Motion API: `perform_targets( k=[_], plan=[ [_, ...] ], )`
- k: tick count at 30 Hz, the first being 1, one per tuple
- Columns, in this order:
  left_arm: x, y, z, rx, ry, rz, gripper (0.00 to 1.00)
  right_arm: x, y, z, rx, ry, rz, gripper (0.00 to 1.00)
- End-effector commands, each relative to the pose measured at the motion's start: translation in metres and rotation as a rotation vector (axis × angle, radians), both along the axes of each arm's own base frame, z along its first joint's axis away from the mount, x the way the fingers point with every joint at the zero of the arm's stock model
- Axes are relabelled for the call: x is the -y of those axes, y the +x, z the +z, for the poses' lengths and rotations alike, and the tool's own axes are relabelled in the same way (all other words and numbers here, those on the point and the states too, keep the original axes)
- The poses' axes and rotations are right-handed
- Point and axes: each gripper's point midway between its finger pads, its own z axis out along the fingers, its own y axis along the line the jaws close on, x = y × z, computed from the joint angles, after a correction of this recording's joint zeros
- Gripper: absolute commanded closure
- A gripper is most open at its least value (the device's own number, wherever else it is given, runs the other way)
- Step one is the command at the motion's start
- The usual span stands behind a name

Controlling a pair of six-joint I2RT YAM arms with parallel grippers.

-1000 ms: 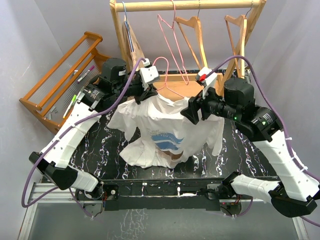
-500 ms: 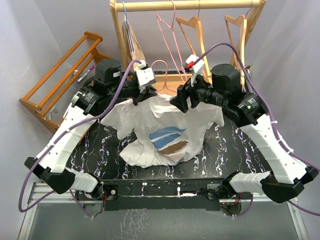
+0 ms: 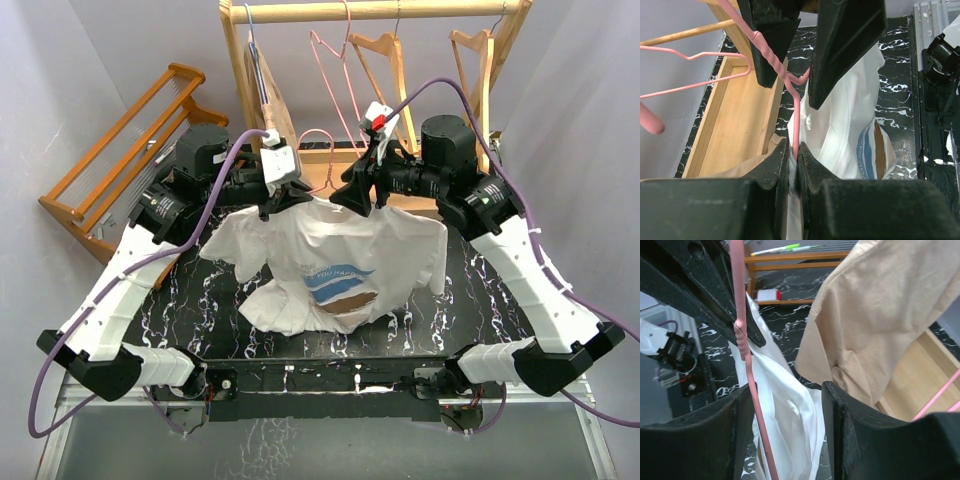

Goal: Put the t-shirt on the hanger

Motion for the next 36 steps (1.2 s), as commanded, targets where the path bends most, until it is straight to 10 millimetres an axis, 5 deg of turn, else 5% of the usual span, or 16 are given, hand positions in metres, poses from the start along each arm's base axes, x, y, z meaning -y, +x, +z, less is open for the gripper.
perform_targets(
  k=[1, 6, 10, 13, 17, 21, 27, 36],
  plan=[
    [-0.007, -0.017, 0.022, 0.055, -0.052, -0.032, 1.00, -0.006, -0.015, 0.033, 0.043, 0.098, 0.141, 0.48],
    [-0.009, -0.019, 0.022, 0.053, -0.051, -0.024, 1.00, -0.008, -0.028, 0.029, -0.021, 0.122, 0.245, 0.61],
    [-0.009, -0.020, 0.025, 0.047, -0.062, -0.019, 1.00, -0.012, -0.036, 0.031, -0.041, 0.163, 0.309, 0.92],
    [-0.009, -0.014, 0.028, 0.031, -0.075, 0.017, 1.00, -0.012, -0.038, 0.041, -0.022, 0.185, 0.316, 0.92],
    [-0.015, 0.008, 0.040, 0.019, -0.110, 0.157, 0.46, -0.003, -0.041, 0.054, -0.010, 0.203, 0.302, 0.92],
    [-0.027, 0.032, 0.049, 0.020, -0.140, 0.316, 0.22, 0.010, -0.043, 0.057, -0.013, 0.214, 0.270, 0.92],
    [-0.055, 0.060, 0.077, 0.023, -0.255, 0.502, 0.18, 0.025, -0.041, 0.063, -0.001, 0.226, 0.225, 0.92],
    [-0.139, 0.112, 0.117, 0.106, -0.419, 0.885, 0.18, 0.039, -0.047, 0.098, 0.042, 0.259, 0.237, 0.92]
  ],
)
